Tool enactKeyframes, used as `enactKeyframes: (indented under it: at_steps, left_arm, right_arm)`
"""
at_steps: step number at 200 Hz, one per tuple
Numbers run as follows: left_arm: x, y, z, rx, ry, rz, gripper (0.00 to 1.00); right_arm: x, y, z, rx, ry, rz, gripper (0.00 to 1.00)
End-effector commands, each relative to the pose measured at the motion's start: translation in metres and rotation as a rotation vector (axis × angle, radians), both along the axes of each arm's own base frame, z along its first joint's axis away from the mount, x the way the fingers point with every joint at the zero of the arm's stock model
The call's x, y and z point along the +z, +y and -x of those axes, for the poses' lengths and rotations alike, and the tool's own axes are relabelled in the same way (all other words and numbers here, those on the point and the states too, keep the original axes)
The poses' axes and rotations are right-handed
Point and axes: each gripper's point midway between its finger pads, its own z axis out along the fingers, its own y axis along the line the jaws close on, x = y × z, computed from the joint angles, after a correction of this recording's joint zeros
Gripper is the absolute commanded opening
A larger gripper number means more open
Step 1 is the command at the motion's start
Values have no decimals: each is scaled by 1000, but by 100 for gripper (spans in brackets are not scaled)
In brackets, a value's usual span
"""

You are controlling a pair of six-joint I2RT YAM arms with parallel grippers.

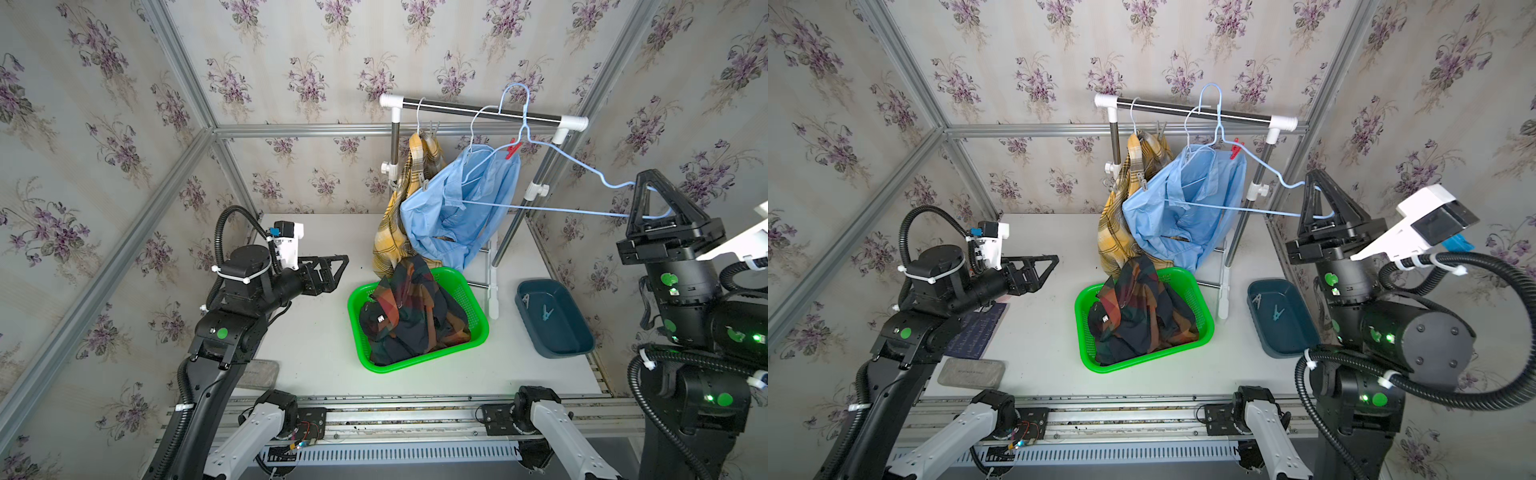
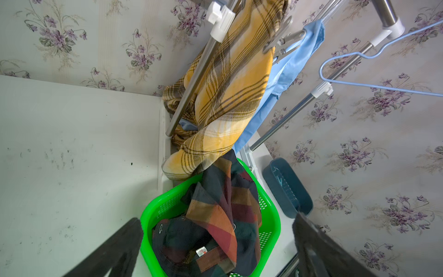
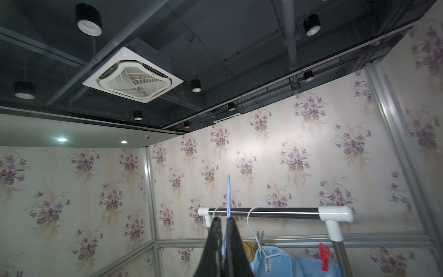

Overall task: Remove the clothespins securing long-sleeve shirts to the hanger
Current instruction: Place the hanger on the clothesline.

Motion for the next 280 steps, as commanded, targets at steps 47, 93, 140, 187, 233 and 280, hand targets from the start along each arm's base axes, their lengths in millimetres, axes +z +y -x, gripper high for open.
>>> enactKeyframes:
  at_steps: [47,93,140,187,233,280]
  left_arm:
    - [-8,-7,2,-27,21,-20,99]
    - [-24,-9,0,-27,57,-31,99]
    - [-33,-11,-3,-32,75,-42,99]
    - [-37,-14,-8,-40,81,-45,99]
    - [-37,-18,-9,-54,71,-50,99]
    - [-39,-23,-11,-78,71,-65,99]
  right_arm:
    - [-30,-45,-15,-324,137,18,0]
    - [-21,-45,-35,-326,92,41,0]
    - [-7,-40,-43,-305,25,53,0]
    - [-4,-40,-50,-298,2,53,0]
    - [-15,-42,-79,-305,28,64,0]
    - [-45,-44,-101,-303,86,66,0]
